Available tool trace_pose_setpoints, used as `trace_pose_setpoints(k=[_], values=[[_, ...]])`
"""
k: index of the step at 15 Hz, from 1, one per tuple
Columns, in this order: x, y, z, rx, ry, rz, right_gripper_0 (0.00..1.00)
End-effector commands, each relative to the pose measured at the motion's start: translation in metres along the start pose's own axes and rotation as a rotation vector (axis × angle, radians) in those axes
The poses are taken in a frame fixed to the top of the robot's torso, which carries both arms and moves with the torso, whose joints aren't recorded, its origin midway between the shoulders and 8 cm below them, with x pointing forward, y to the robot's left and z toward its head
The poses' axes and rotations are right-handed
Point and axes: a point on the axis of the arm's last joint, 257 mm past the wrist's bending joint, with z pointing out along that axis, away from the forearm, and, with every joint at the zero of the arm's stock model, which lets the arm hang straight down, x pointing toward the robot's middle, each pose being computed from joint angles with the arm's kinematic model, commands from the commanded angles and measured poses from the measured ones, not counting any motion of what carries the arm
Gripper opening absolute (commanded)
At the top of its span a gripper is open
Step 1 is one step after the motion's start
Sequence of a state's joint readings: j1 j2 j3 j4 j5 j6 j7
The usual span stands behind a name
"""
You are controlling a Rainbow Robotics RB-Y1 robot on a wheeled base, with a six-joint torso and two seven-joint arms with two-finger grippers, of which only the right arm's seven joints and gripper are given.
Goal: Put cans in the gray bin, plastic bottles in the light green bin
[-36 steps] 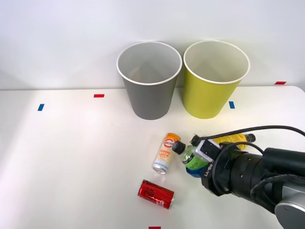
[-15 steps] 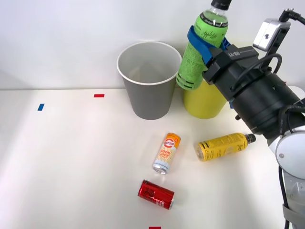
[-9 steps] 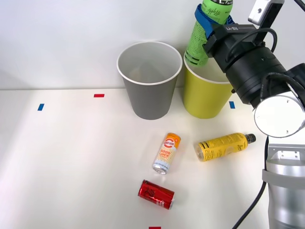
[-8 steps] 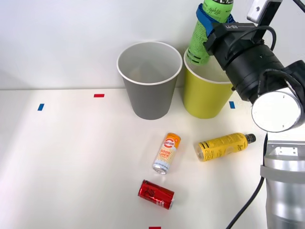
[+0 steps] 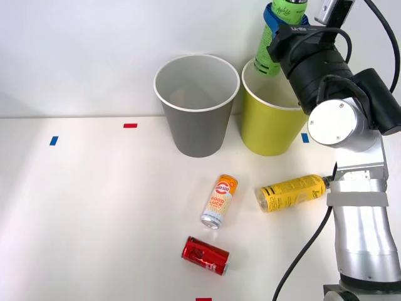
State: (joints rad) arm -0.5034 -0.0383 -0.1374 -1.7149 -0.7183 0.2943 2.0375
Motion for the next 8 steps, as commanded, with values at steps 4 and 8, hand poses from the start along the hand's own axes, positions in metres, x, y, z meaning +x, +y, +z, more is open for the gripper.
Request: trace_pose_setpoints(k=[4,8], values=[[0.0063,-0.0133,0.0049,0.028,0.015,-0.026,0.00],[0.0074,-0.0055,0.0046,0.010,0.010,0.020,1.00]])
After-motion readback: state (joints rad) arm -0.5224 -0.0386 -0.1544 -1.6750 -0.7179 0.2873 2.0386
